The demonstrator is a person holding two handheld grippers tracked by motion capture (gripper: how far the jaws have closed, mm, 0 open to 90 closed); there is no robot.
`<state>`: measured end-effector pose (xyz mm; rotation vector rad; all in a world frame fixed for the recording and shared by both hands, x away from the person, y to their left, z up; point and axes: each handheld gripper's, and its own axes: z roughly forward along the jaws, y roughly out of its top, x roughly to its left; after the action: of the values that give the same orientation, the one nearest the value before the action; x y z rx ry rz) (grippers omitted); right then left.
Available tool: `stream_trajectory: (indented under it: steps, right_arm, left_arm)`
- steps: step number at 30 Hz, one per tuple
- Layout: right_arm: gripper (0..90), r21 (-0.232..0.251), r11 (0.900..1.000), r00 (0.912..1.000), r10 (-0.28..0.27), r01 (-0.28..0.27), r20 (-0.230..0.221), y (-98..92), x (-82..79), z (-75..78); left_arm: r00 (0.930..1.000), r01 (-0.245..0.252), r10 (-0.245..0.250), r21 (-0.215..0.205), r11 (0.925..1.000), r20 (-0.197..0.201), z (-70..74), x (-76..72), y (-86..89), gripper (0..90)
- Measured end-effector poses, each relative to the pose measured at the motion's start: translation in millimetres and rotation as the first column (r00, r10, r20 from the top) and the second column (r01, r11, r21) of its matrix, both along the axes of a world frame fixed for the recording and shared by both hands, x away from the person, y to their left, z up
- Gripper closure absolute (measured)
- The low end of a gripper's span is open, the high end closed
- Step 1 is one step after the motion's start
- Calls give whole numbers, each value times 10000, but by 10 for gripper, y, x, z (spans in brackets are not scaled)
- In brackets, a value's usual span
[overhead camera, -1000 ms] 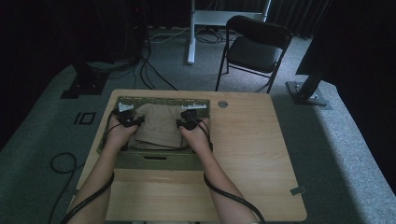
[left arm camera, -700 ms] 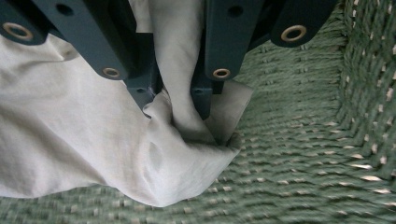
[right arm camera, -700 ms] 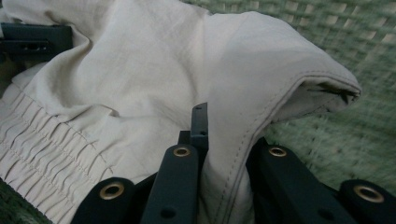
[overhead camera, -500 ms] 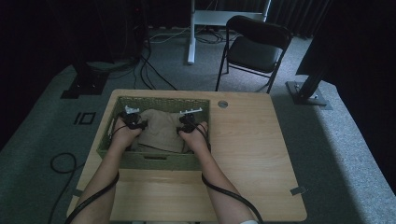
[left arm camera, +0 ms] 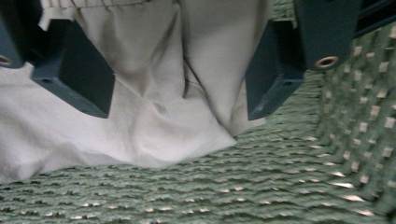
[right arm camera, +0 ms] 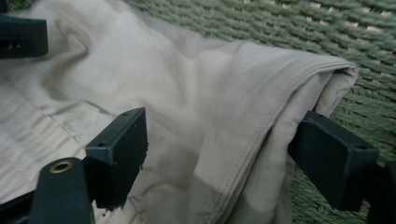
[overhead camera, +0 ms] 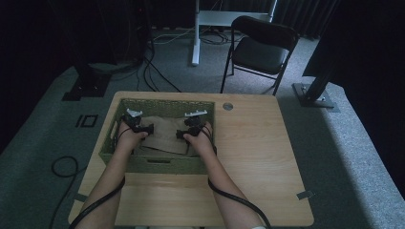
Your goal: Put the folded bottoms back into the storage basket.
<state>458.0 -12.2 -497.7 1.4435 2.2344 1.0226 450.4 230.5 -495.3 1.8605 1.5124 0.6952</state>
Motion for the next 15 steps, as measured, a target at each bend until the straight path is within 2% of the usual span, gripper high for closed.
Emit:
stream_trajectory:
  steps: [1,4,5,7,8,9,12,13,14,15]
  right_arm:
    - [178,82,10000,10000,14,-14,-7,-7,-5,23]
    - [178,116,9999,9999,81,-82,145,-3,-14,59]
    - [178,170,9997,9997,143,-147,210,7,-24,96]
    - [177,166,9996,9989,203,-210,429,15,-32,150]
    - [177,166,9996,9989,203,-210,429,15,-32,150]
    - [182,229,9997,9984,97,-110,557,19,-51,223]
    - [178,346,9993,9976,135,-159,681,33,-76,327]
    - [172,332,9991,9970,230,-255,734,34,-82,363]
    - [172,332,9991,9970,230,-255,734,34,-82,363]
    - [167,386,9987,9957,298,-333,879,39,-102,439]
  left_arm:
    - [9999,8,-5,-261,9997,108,60,-21,9,219]
    - [9995,162,-150,-431,9989,289,137,-42,9,211]
    - [9985,322,-304,-399,9987,451,221,-64,2,205]
    - [9965,370,-324,-594,9975,771,312,-89,-9,204]
    - [9965,370,-324,-594,9975,771,312,-89,-9,204]
    - [9953,472,-414,-653,9967,881,394,-128,-29,210]
    - [9936,742,-671,-768,9943,912,461,-180,-76,212]
    - [9919,1017,-927,-1054,9892,871,515,-233,-118,208]
    - [9919,1017,-927,-1054,9892,871,515,-233,-118,206]
    - [9872,1300,-1199,-960,9869,1050,572,-282,-144,206]
